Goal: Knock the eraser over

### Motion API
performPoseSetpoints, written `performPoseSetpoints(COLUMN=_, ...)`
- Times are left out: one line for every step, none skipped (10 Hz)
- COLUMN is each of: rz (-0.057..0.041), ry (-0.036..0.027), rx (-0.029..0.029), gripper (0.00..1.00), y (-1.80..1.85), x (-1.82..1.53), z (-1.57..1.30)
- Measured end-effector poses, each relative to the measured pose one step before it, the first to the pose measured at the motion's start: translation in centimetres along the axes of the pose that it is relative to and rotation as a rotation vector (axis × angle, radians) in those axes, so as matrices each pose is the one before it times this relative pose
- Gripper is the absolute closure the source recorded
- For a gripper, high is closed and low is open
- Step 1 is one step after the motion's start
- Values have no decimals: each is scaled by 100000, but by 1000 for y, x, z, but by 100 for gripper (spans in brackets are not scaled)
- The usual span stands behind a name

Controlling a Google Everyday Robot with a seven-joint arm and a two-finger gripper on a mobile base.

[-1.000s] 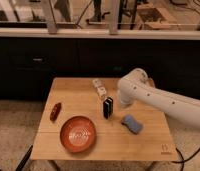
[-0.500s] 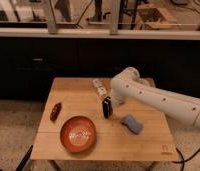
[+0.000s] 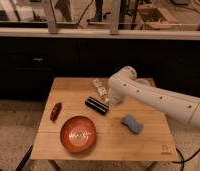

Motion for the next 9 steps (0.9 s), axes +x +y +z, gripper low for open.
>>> performPoseSetpoints(rz=-670, ry=-14, rx=25, gripper=100, y=-444, x=-418, z=129)
performPoseSetpoints(rz=-521, ry=-328, rx=-70, gripper=100, y=-653, x=-789, z=203)
performPoseSetpoints(rz=170, ry=-313, rx=-109, gripper=100, y=-312, x=-195, z=79)
performPoseSetpoints(rz=-247, ry=441, rx=0, gripper=100, y=-431, x=204, z=218)
performPoseSetpoints(rz=-558, ry=-500, rx=-86, gripper=100, y=-361, x=-501, z=66)
performPoseSetpoints(rz=-112, ry=-92, rx=-29, gripper=100, y=-161, x=-96, z=92)
performPoseSetpoints(rz=-442, ry=-488, rx=-195, gripper=100, y=-151, x=-450, z=81)
performPoseSetpoints(rz=-162, ry=202, rx=105, gripper=100, y=-102, x=22, z=127)
performPoseSetpoints(rz=61, ry=42, rx=-19, gripper=100, y=-77, x=85, z=107)
